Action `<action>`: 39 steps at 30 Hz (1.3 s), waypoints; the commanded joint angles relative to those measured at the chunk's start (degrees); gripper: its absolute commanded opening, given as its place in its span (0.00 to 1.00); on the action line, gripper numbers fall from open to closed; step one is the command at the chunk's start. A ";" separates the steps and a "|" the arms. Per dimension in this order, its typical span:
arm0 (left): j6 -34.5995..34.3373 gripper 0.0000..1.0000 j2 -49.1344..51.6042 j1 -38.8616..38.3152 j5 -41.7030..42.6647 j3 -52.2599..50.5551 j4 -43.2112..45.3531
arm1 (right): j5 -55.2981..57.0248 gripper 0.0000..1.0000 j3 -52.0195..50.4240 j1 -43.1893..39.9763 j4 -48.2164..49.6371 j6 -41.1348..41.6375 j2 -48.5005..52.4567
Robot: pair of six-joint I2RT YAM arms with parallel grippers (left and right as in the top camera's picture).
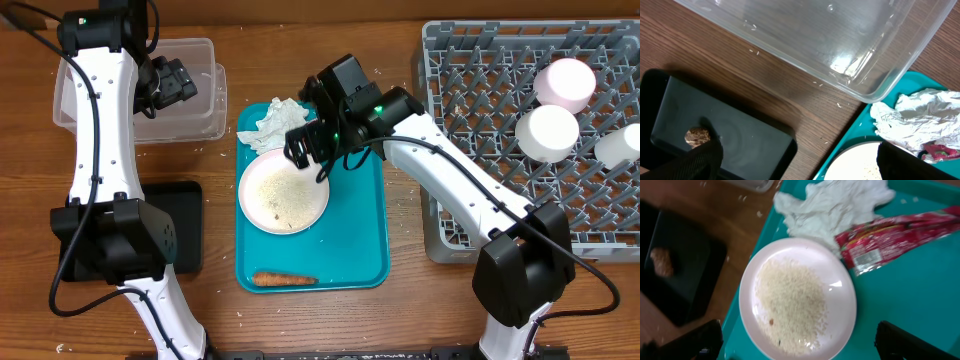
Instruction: Sort waste into correct bins and load items into the dishwasher
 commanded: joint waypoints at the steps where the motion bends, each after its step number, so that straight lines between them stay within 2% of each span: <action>1: -0.79 1.00 0.26 -0.35 0.07 0.57 0.09 | 9.16 1.00 0.00 -0.37 2.45 12.55 0.11; 5: -0.79 1.00 0.26 -0.35 0.07 0.57 0.09 | 13.70 1.00 0.00 -0.63 8.70 17.73 0.22; 11: -0.81 1.00 0.26 -0.35 0.07 0.55 0.09 | 14.21 1.00 0.00 -0.63 18.25 18.40 0.90; 15: -0.79 1.00 0.26 -0.35 0.07 0.57 0.09 | 19.47 1.00 0.00 -0.70 19.50 30.62 4.66; 19: -0.79 1.00 0.26 -0.35 0.07 0.57 0.09 | 19.96 1.00 0.00 -0.94 19.56 34.45 9.05; 27: -0.79 1.00 0.26 -0.35 0.07 0.55 0.09 | 19.98 1.00 0.02 -1.55 21.64 34.62 14.34; 29: -0.79 1.00 0.26 -0.35 0.07 0.57 0.09 | 20.06 0.95 0.02 -1.60 22.21 34.60 14.60; 39: -0.79 1.00 0.26 -0.35 0.07 0.55 0.09 | 21.00 0.91 0.02 -1.66 22.32 36.33 17.88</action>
